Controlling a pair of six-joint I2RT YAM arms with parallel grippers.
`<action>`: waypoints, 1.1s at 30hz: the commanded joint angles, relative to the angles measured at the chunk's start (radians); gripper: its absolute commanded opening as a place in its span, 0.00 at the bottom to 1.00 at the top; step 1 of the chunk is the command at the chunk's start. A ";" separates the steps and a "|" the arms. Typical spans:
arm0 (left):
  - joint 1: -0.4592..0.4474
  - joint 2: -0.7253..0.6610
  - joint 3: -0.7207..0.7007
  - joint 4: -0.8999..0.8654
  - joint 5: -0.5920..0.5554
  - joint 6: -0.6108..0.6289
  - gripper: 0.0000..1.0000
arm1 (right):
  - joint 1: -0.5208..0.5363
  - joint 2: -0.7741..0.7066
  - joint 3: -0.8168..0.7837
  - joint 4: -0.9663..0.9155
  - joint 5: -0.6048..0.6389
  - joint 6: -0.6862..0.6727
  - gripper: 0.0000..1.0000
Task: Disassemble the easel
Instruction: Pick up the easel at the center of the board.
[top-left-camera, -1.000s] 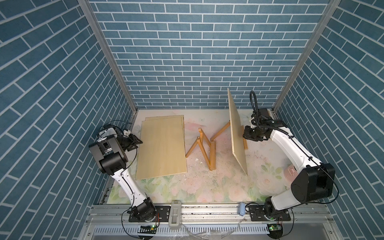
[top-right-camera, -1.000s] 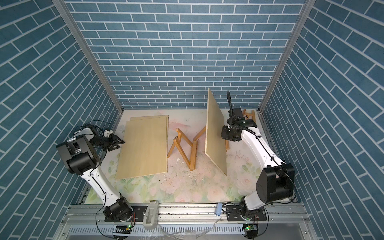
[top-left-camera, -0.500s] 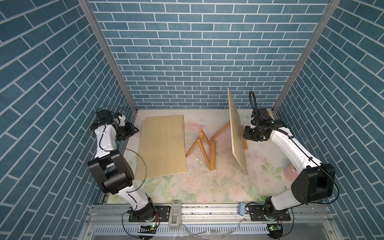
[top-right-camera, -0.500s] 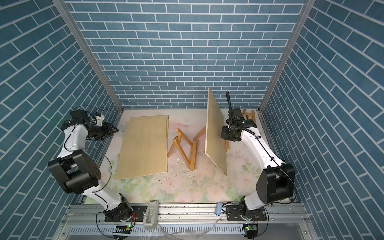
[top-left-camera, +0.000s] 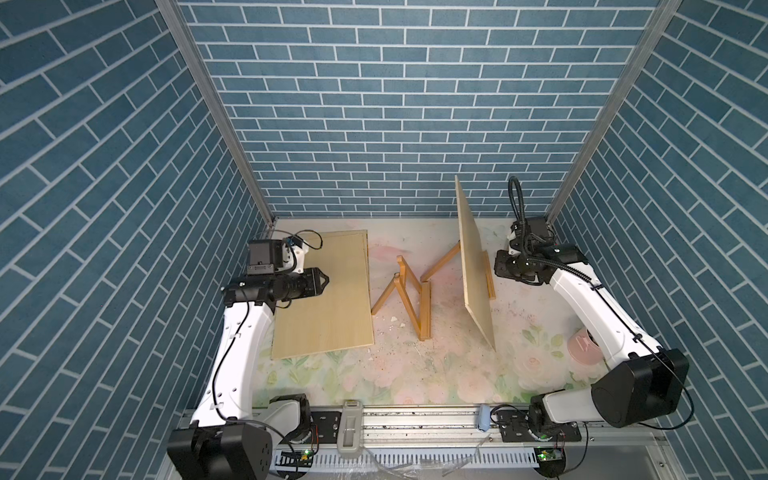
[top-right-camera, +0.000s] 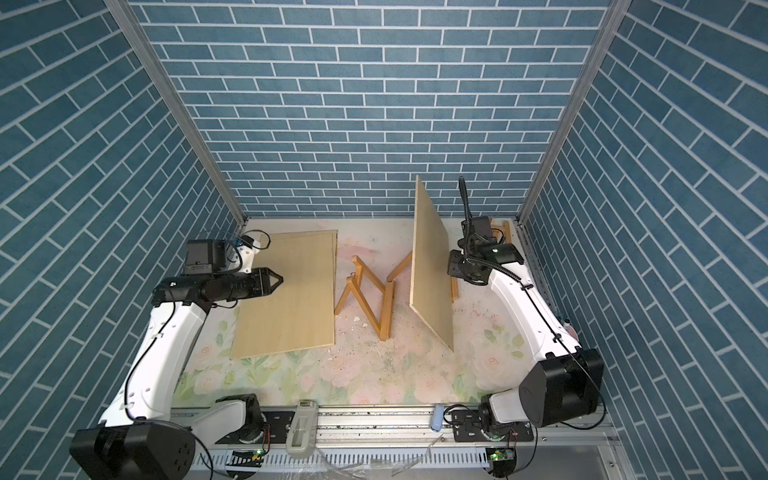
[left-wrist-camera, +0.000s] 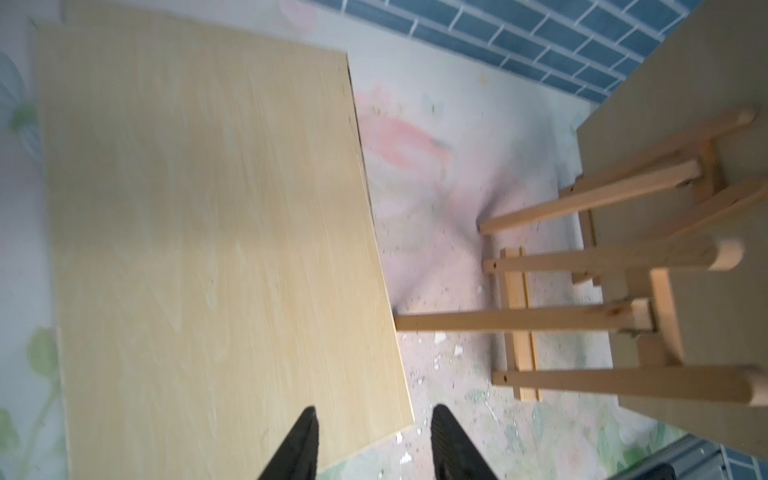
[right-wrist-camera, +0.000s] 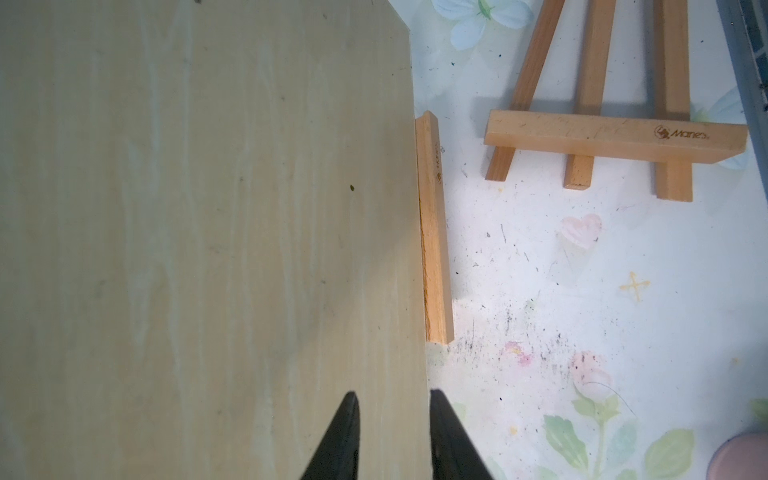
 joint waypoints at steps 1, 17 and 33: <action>-0.095 -0.103 -0.122 0.043 -0.052 -0.104 0.46 | 0.004 -0.012 -0.005 0.007 0.004 -0.041 0.30; -0.621 -0.102 0.043 0.165 -0.434 -0.422 0.42 | 0.004 -0.010 0.011 0.017 -0.078 -0.061 0.30; -0.724 0.112 0.222 0.172 -0.415 -0.468 0.42 | 0.004 -0.057 -0.003 0.013 -0.073 -0.093 0.30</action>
